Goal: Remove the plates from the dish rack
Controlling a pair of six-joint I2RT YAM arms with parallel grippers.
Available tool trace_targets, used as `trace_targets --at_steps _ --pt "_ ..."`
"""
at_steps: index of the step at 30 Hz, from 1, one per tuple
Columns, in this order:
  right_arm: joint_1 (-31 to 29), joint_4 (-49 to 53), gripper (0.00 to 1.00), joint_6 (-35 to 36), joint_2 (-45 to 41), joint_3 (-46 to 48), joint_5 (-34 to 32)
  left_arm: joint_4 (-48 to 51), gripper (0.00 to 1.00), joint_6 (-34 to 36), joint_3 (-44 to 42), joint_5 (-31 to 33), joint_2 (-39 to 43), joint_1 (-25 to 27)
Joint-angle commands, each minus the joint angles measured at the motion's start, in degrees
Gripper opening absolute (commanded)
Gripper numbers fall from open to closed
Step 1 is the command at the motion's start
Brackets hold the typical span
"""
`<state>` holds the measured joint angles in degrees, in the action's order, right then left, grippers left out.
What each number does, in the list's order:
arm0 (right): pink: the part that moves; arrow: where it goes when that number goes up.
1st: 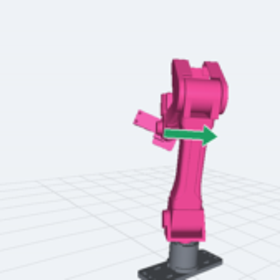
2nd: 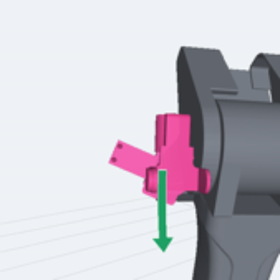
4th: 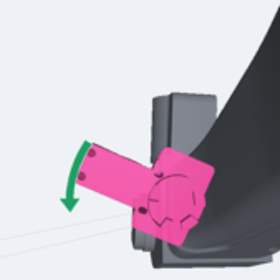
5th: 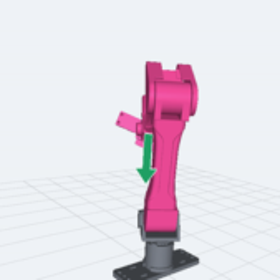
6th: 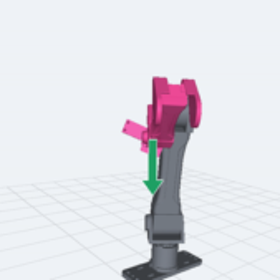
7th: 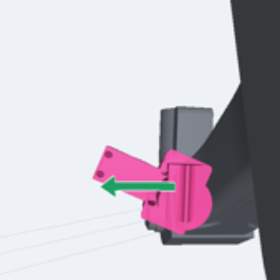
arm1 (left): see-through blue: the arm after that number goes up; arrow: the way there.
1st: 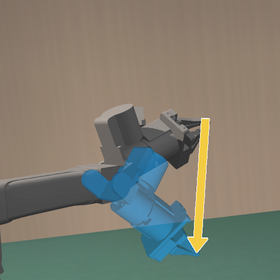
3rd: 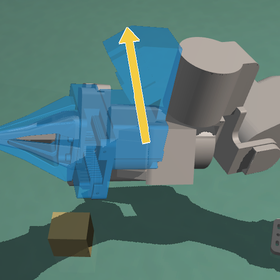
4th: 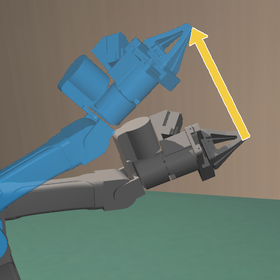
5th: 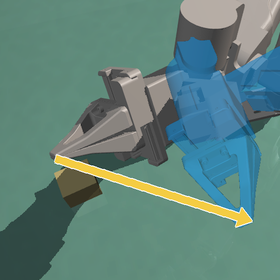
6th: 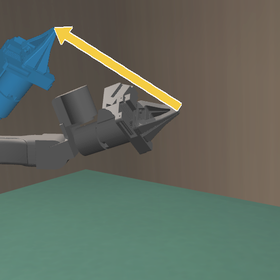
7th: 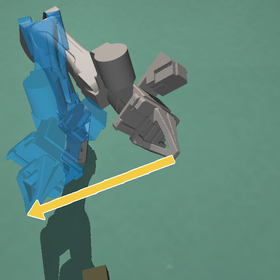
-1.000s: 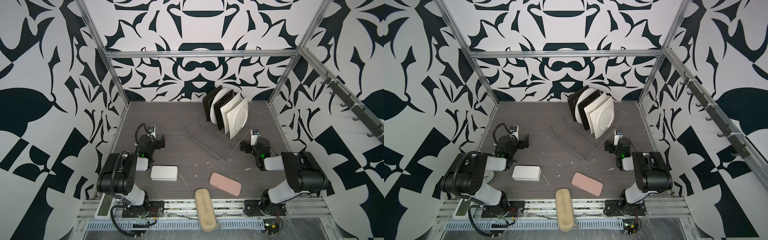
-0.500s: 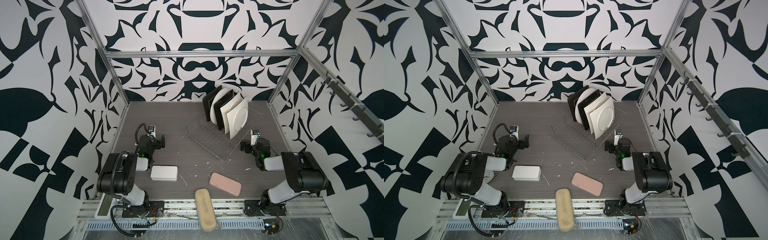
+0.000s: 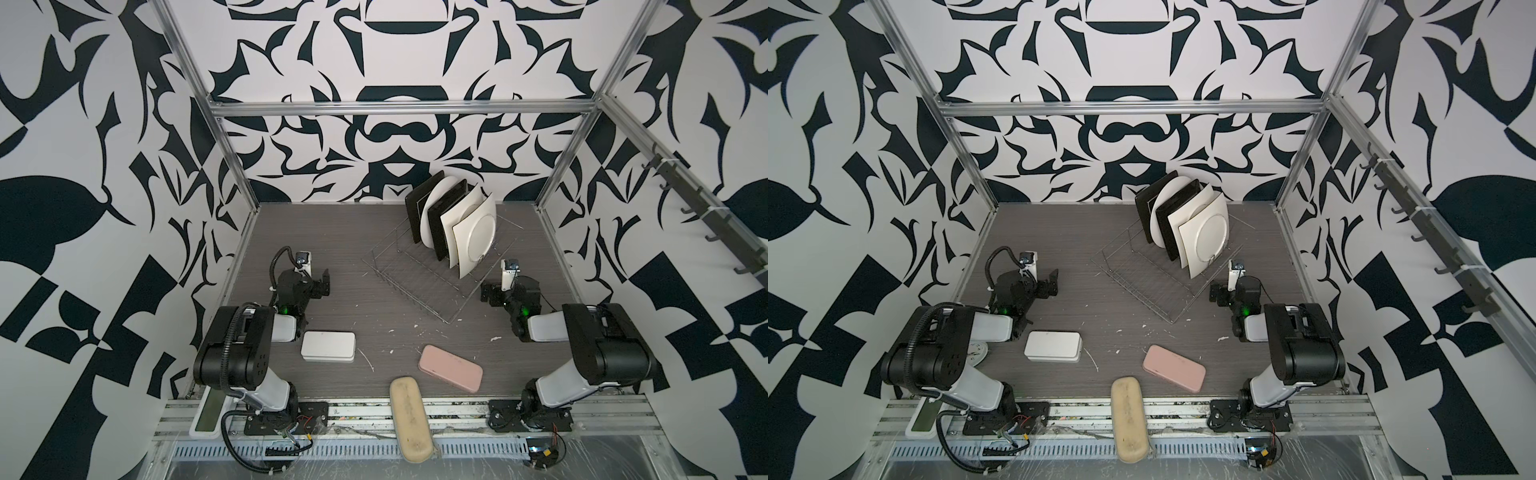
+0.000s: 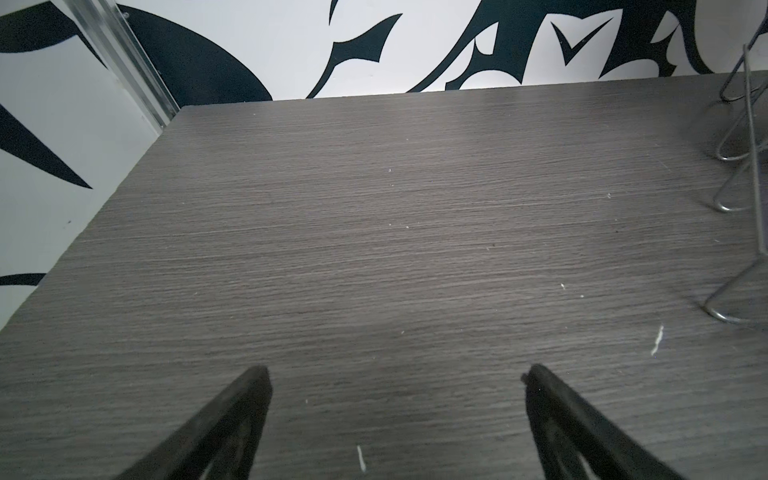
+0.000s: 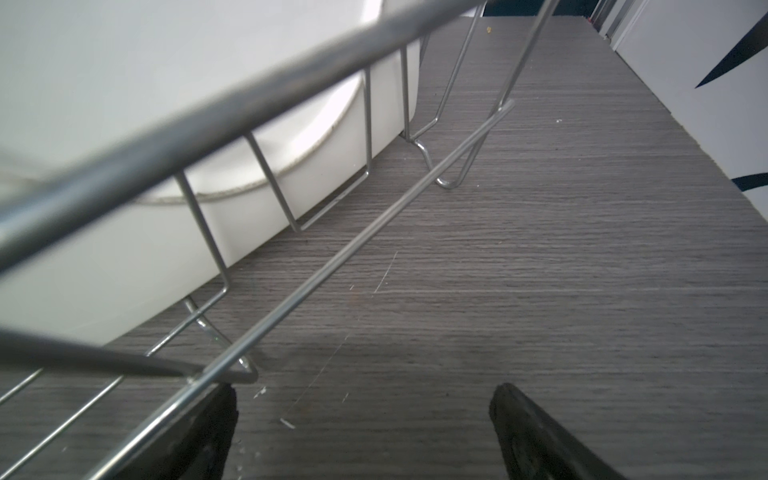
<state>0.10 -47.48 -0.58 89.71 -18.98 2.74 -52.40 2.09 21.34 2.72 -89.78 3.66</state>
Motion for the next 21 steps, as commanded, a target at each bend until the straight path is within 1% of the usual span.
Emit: trace_targets --at_steps 1,3,4,6,8,11,15,19,21 --pt "-0.77 -5.17 0.99 0.75 -1.54 -0.73 1.64 -0.72 0.99 -0.37 -0.25 -1.32 0.88 -0.32" --pt "-0.76 -4.68 0.99 0.97 -2.47 -0.73 2.19 1.96 0.99 0.17 0.22 -3.05 3.27 -0.24" --pt "-0.72 -4.26 0.99 1.19 -3.56 -0.48 2.5 4.8 0.99 0.45 0.99 -2.88 4.43 -0.24" --pt "-0.71 -2.24 0.99 0.97 -6.3 -0.13 1.57 13.06 0.99 -1.11 4.48 0.14 6.74 -0.23" --pt "-0.72 -0.51 1.0 1.06 -8.21 -0.05 1.33 18.19 0.99 -1.16 6.95 1.03 7.72 -0.23" --pt "-0.71 -0.67 1.0 2.02 -9.81 0.78 3.42 18.04 0.99 0.5 6.26 -2.05 9.23 0.04" --pt "-0.71 2.58 1.0 3.42 -13.16 1.33 3.86 14.27 0.99 1.69 3.25 -1.76 11.57 1.17" --pt "-0.71 8.68 0.99 7.32 -17.09 1.67 6.91 16.3 0.99 2.47 4.14 -1.1 13.07 1.94" --pt "-0.71 10.82 1.0 7.29 -19.78 1.84 5.36 16.08 0.99 3.75 4.66 0.77 13.78 2.91"
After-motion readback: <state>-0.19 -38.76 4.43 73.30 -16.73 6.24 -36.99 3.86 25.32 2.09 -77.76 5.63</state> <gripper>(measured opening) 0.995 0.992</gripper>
